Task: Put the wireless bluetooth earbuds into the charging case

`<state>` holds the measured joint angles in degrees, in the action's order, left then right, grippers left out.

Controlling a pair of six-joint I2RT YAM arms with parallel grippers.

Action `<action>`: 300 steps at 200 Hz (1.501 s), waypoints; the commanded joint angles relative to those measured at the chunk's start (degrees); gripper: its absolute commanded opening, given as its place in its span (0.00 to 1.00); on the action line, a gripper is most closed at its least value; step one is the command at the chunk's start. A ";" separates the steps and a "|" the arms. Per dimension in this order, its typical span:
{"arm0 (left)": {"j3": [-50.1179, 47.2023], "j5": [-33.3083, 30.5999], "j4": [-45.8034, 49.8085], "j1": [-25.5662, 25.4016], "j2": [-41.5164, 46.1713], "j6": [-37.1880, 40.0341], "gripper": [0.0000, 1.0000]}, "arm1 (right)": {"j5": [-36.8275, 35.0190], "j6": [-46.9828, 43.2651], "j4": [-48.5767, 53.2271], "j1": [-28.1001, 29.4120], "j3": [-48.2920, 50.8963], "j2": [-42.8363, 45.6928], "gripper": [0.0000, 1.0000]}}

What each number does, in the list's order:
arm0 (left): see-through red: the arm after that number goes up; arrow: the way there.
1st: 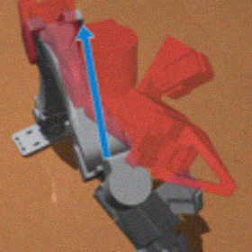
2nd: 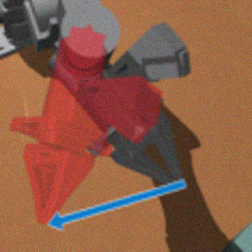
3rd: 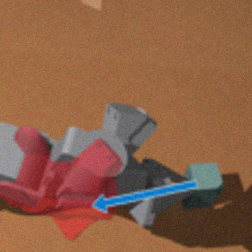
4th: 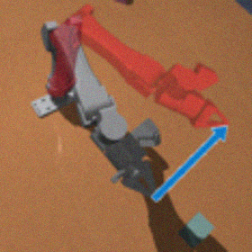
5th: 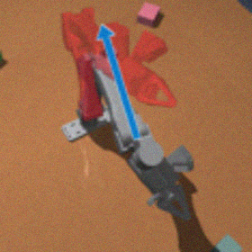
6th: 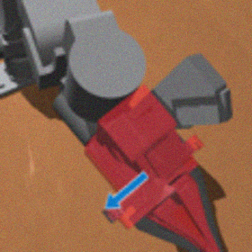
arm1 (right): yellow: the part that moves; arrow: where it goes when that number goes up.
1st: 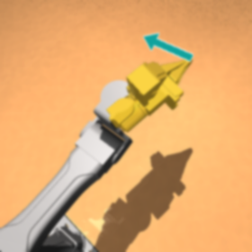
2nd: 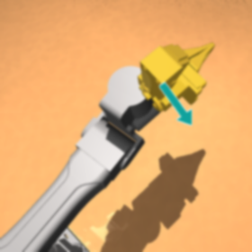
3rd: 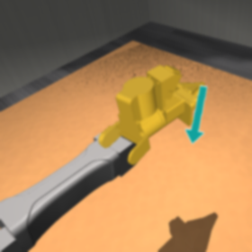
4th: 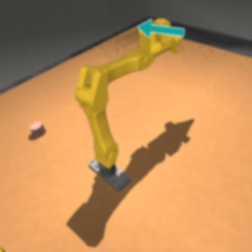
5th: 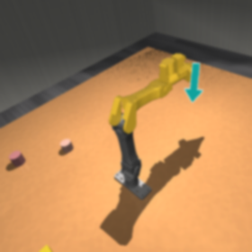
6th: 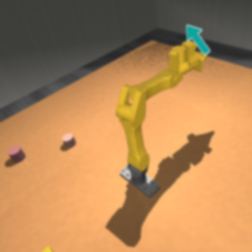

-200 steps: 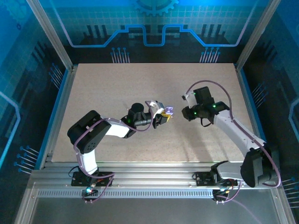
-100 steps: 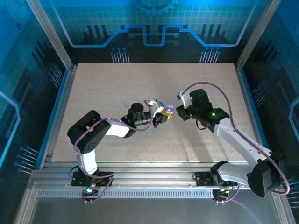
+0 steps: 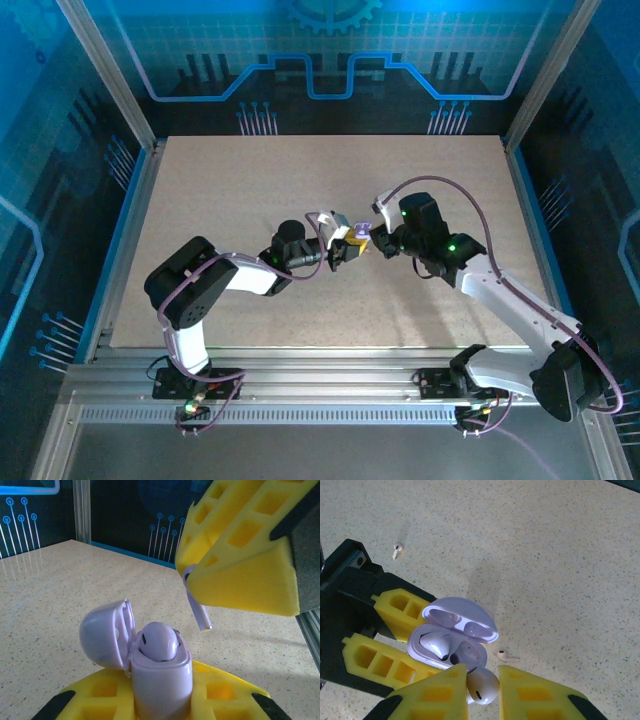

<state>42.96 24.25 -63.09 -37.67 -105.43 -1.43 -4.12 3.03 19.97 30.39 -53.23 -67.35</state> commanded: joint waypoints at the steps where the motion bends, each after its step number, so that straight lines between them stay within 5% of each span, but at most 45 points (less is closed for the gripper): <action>1: -0.57 0.93 -3.09 0.02 0.31 -0.59 0.09 | -0.93 0.93 -2.89 0.80 -1.23 0.14 0.20; 300: -0.54 -0.86 -8.71 0.40 0.84 -5.30 0.09 | 0.43 1.13 -8.98 2.04 -0.40 -1.45 0.19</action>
<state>42.92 24.21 -67.88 -37.63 -105.41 -5.19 -4.12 4.10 12.12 31.20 -53.25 -69.38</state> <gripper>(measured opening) 0.213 0.197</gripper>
